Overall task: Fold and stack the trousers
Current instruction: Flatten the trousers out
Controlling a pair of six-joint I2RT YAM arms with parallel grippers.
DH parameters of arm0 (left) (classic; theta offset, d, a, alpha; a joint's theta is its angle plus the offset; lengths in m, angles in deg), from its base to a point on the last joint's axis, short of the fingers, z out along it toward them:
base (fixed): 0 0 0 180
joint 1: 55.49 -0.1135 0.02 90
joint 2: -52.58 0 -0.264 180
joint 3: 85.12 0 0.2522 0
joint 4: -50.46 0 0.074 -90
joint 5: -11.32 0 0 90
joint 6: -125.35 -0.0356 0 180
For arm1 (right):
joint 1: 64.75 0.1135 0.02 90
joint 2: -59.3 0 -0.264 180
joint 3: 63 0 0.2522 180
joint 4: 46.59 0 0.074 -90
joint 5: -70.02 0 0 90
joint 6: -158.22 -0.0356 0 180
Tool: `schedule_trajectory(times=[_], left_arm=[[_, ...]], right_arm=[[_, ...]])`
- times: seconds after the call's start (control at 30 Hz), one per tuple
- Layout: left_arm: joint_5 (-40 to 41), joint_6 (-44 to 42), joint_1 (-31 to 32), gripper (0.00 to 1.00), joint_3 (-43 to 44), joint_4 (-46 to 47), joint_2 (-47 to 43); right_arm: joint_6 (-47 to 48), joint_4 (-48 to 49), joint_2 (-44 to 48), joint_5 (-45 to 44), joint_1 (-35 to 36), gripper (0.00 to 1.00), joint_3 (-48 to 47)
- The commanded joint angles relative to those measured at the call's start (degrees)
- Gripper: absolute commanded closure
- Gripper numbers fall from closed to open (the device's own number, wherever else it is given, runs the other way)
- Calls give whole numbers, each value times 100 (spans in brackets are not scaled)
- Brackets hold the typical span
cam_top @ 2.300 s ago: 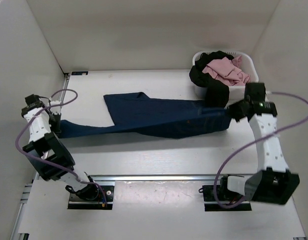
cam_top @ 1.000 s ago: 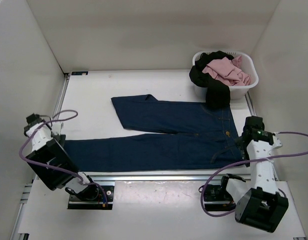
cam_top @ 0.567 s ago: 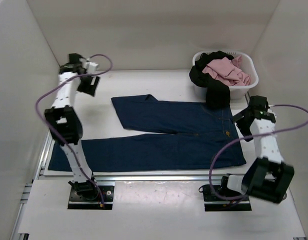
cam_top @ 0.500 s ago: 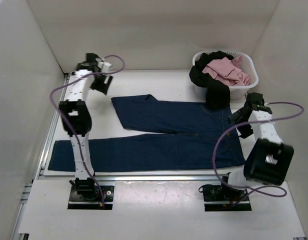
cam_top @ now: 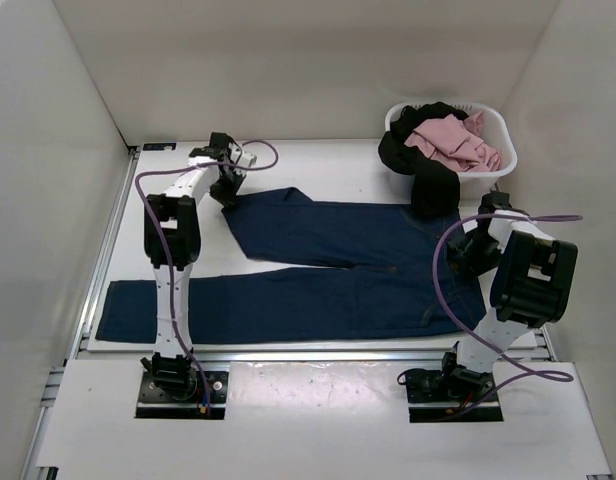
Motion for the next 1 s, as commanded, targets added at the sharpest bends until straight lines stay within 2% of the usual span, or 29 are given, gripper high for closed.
schedule_trajectory(times=[0.0,0.03,0.13,0.27,0.3,0.37,0.4,0.5,0.53,0.57,0.6,0.7,0.8,0.97], left_arm=[[688,-286,60,86,-1225,-169,-403],[689,-435,-62,86,-1890,-91,-762],[742,-611,-203,86,-2851,41,-1396],[1049,-867,-257,86,-4188,95,-2433],[1050,-928,-257,83,-4573,25,-2783],[1050,-1007,-257,75,-4813,-264,-3067],[998,-1060,-257,65,-4866,-387,-3285],[875,-1166,-257,53,-4465,-547,-3534],[874,-1166,-196,30,-4193,-547,-3534],[726,-1009,-108,27,-3886,-547,-3464],[638,-955,-38,23,-3187,-547,-3237],[295,-875,339,18,-1893,-547,-2614],[189,-1042,866,17,-1283,-547,-2042],[30,-1157,1317,16,-1281,-495,-1425]], right_arm=[[-548,-1,-236,230,92,34,458],[-671,-53,-236,178,93,36,554],[-786,-115,-131,116,206,42,801],[-725,-370,-78,-24,444,43,802],[-672,-518,-17,-25,549,43,715],[-515,-651,115,-173,619,43,566],[-427,-782,263,-244,672,43,495],[258,-1020,388,-700,857,41,-181],[460,-1021,388,-815,936,36,-435],[827,-1073,292,-885,1084,34,-690],[953,-1074,213,-886,1138,33,-1215],[1103,-1074,-200,-763,1270,28,-1991],[1034,-1179,-692,-693,1384,25,-2818],[972,-1179,-1545,-456,1674,24,-3452]])
